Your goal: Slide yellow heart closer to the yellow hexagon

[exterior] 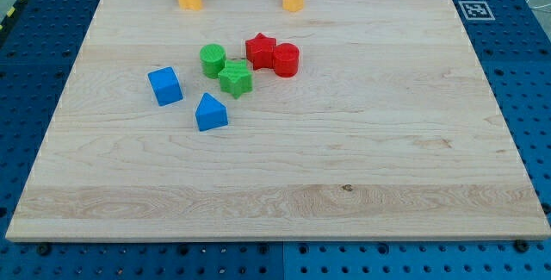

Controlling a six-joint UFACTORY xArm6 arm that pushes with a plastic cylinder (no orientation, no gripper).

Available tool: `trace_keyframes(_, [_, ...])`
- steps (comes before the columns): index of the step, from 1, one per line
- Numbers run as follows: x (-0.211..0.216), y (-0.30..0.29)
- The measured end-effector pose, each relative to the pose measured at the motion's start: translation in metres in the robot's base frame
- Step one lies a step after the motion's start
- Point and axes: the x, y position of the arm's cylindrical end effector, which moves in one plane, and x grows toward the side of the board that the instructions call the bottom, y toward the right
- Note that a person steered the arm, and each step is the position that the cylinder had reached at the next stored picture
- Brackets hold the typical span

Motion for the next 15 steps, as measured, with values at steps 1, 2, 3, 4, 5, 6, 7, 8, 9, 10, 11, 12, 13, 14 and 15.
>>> trace_keyframes(1, [0.000, -0.002])
trace_keyframes(2, [0.000, -0.031])
trace_keyframes(3, [0.006, -0.054])
trace_keyframes(4, [0.026, -0.054])
trace_keyframes(5, [0.044, -0.043])
trace_keyframes(6, [0.045, -0.028])
trace_keyframes(7, [0.042, -0.009])
trace_keyframes(8, [0.039, 0.015])
trace_keyframes(9, [0.039, 0.042])
trace_keyframes(10, [0.039, 0.059])
trace_keyframes(11, [0.053, 0.057])
trace_keyframes(12, [0.058, 0.035])
trace_keyframes(13, [0.047, 0.004])
trace_keyframes(14, [0.019, -0.004])
trace_keyframes(15, [-0.001, -0.004])
